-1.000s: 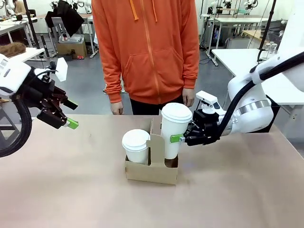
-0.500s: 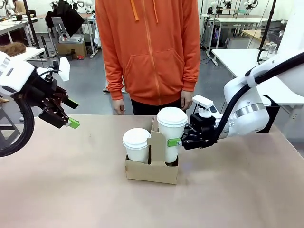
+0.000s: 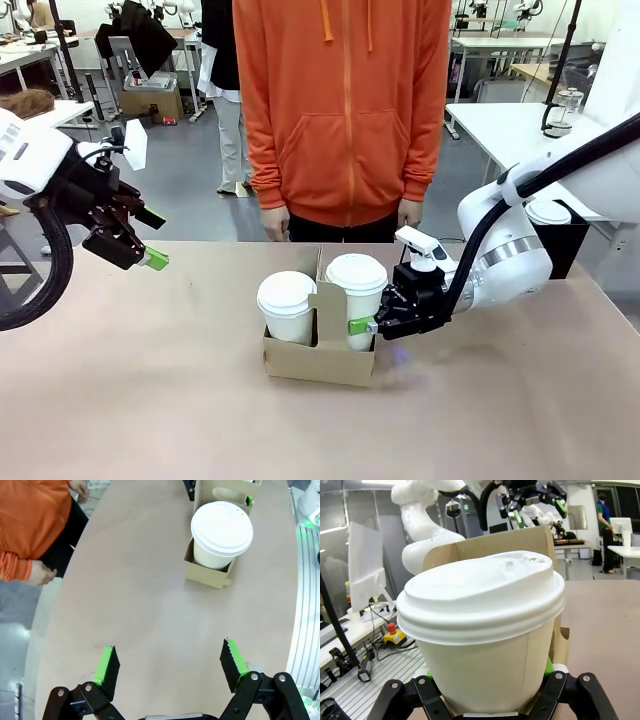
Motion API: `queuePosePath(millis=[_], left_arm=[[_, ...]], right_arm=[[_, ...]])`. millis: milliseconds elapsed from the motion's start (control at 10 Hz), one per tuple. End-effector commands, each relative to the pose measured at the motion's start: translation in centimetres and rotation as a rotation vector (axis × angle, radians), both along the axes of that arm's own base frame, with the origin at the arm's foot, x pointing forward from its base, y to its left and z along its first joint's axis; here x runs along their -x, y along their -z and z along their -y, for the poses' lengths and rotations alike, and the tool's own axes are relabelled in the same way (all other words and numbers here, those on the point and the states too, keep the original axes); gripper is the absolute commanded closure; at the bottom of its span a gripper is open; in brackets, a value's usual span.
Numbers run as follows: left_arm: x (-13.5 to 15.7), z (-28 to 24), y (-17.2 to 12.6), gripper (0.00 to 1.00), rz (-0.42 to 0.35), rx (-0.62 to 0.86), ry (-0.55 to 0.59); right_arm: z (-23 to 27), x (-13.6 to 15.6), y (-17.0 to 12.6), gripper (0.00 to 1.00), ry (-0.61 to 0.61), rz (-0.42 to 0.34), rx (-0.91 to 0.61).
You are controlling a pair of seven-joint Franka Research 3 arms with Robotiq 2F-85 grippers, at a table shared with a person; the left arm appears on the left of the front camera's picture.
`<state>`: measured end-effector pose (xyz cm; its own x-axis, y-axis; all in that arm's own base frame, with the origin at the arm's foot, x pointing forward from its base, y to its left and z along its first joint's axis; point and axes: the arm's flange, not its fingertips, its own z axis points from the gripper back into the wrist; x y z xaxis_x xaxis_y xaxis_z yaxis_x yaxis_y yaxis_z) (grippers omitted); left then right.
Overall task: Pour a drink into a cup and package it in a carrier.
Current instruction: Insert the held 600 ml Paper Cup into the Cup Carrier.
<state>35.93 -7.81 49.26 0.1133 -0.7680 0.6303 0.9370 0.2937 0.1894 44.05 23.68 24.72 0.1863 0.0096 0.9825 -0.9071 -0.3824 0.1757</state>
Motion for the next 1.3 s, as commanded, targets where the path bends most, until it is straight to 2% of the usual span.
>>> queuePosePath(millis=[0, 600, 700, 1200], left_arm=[[-0.3, 0.0, 0.1, 0.0, 0.005, 0.014, 0.01], [-0.3, 0.0, 0.1, 0.0, 0.005, 0.014, 0.01], [-0.3, 0.0, 0.1, 0.0, 0.005, 0.014, 0.01], [-0.3, 0.0, 0.1, 0.0, 0.005, 0.014, 0.01]], right_arm=[[-0.4, -0.5, 0.5, 0.19, -0.033, 0.058, 0.01], [0.2, -0.9, 1.3, 0.19, -0.05, 0.11, 0.028], [0.4, -0.6, 1.0, 0.0, -0.05, 0.146, 0.048], [4.5, -0.6, -2.9, 0.0, 0.003, 0.179, 0.084]])
